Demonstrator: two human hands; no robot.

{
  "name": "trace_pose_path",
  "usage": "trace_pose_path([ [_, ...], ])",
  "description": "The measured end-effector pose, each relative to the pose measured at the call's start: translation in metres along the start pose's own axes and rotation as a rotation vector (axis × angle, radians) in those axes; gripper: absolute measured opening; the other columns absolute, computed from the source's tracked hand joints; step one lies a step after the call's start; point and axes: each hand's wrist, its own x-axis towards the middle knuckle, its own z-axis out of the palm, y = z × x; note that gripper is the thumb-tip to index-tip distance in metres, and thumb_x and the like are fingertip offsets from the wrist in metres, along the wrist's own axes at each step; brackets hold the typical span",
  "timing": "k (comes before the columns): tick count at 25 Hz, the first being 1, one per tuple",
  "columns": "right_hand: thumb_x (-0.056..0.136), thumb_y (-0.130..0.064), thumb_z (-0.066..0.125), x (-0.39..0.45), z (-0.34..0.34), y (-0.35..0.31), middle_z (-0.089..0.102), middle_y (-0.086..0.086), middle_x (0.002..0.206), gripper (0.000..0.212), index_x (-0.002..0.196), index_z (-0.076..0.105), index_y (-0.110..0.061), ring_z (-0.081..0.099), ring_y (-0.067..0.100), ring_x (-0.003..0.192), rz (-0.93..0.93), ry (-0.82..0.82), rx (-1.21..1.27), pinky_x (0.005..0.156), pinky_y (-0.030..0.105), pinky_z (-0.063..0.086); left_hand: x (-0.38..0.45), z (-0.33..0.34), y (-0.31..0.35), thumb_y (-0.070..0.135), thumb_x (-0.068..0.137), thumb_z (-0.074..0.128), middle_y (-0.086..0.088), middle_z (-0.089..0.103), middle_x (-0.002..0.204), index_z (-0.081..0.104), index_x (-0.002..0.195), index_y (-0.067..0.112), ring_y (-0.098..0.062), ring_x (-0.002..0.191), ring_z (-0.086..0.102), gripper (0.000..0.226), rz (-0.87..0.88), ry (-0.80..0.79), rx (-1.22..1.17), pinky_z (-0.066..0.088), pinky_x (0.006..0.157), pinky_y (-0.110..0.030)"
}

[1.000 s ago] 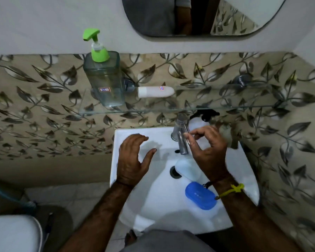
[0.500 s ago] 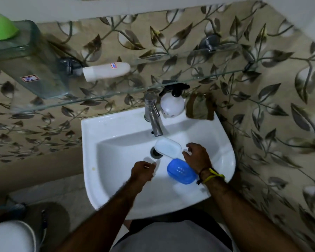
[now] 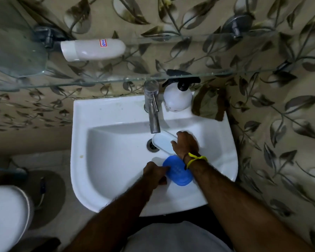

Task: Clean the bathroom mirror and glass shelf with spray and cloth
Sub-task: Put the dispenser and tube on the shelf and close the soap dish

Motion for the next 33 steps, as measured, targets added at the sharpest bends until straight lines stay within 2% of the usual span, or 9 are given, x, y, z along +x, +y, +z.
trace_pose_path([
  [6,0.091,-0.018,0.059,0.013,0.011,-0.005,0.064,0.016,0.12,0.022,0.108,0.065,-0.005,0.058,0.036,0.115,0.051,0.022,-0.004,0.092,0.039,0.048,0.001,-0.002,-0.003,0.024,0.081,0.078,-0.022,0.07,0.077,0.063,0.1,-0.008,-0.032,0.066,0.071,0.04,-0.001,0.024,-0.17,0.062,0.076,-0.047],
  [11,0.076,-0.007,0.068,0.011,0.006,-0.004,0.069,0.014,0.093,0.008,0.078,0.063,-0.013,0.066,0.035,0.09,0.265,-0.06,0.631,0.078,0.041,0.058,-0.017,-0.033,0.0,0.018,0.083,0.075,-0.02,0.07,0.093,0.066,0.091,0.001,-0.031,0.084,0.068,0.021,0.065,-0.043,-0.353,0.06,0.08,-0.04],
  [14,0.082,-0.001,0.072,-0.009,-0.001,-0.001,0.065,0.014,0.1,0.021,0.094,0.064,-0.016,0.064,0.029,0.087,0.404,-0.219,1.088,0.072,0.042,0.057,-0.03,-0.067,-0.002,0.018,0.076,0.078,-0.013,0.068,0.098,0.068,0.102,0.009,-0.028,0.088,0.065,0.029,0.08,-0.178,-0.426,0.056,0.083,-0.043],
  [19,0.091,-0.009,0.064,-0.052,-0.016,0.001,0.071,0.008,0.102,0.019,0.109,0.067,-0.014,0.068,0.027,0.092,0.384,-0.417,1.423,0.073,0.039,0.06,-0.054,-0.111,-0.013,0.039,0.082,0.072,-0.014,0.074,0.11,0.069,0.113,0.009,-0.028,0.093,0.072,0.043,0.143,-0.272,-0.47,0.054,0.087,-0.042],
  [22,0.082,-0.015,0.068,-0.071,-0.01,-0.004,0.068,0.013,0.121,0.044,0.125,0.062,-0.011,0.063,0.034,0.111,0.357,-0.498,1.512,0.092,0.051,0.051,-0.066,-0.122,-0.01,0.056,0.069,0.072,-0.011,0.076,0.105,0.065,0.114,0.011,-0.025,0.086,0.074,0.064,0.197,-0.172,-0.479,0.058,0.079,-0.039],
  [24,0.082,-0.02,0.067,-0.082,-0.008,-0.012,0.068,0.01,0.122,0.044,0.125,0.063,-0.013,0.061,0.033,0.114,0.341,-0.517,1.546,0.097,0.048,0.048,-0.075,-0.124,-0.004,0.061,0.066,0.071,-0.01,0.076,0.102,0.064,0.116,0.01,-0.022,0.083,0.075,0.072,0.255,-0.149,-0.439,0.057,0.075,-0.036],
  [27,0.09,-0.03,0.063,-0.097,-0.007,-0.027,0.068,0.009,0.121,0.033,0.12,0.064,-0.017,0.063,0.034,0.112,0.363,-0.487,1.616,0.09,0.043,0.05,-0.087,-0.126,0.005,0.06,0.065,0.071,-0.014,0.073,0.106,0.059,0.121,0.009,-0.02,0.083,0.073,0.077,0.331,-0.171,-0.399,0.055,0.075,-0.035],
  [30,0.091,-0.053,0.059,-0.107,-0.008,-0.035,0.069,0.013,0.122,0.049,0.123,0.066,-0.017,0.065,0.042,0.111,0.381,-0.471,1.687,0.095,0.053,0.052,-0.093,-0.123,0.008,0.067,0.061,0.067,-0.015,0.071,0.108,0.056,0.119,0.017,-0.023,0.088,0.068,0.077,0.389,-0.106,-0.393,0.056,0.08,-0.039],
  [33,0.088,-0.067,0.047,-0.115,-0.015,-0.044,0.072,0.009,0.11,0.061,0.119,0.066,-0.018,0.067,0.033,0.096,0.384,-0.456,1.688,0.074,0.04,0.061,-0.092,-0.114,0.008,0.066,0.068,0.068,-0.012,0.07,0.103,0.049,0.12,0.025,-0.024,0.091,0.067,0.069,0.442,-0.022,-0.376,0.055,0.091,-0.046],
])
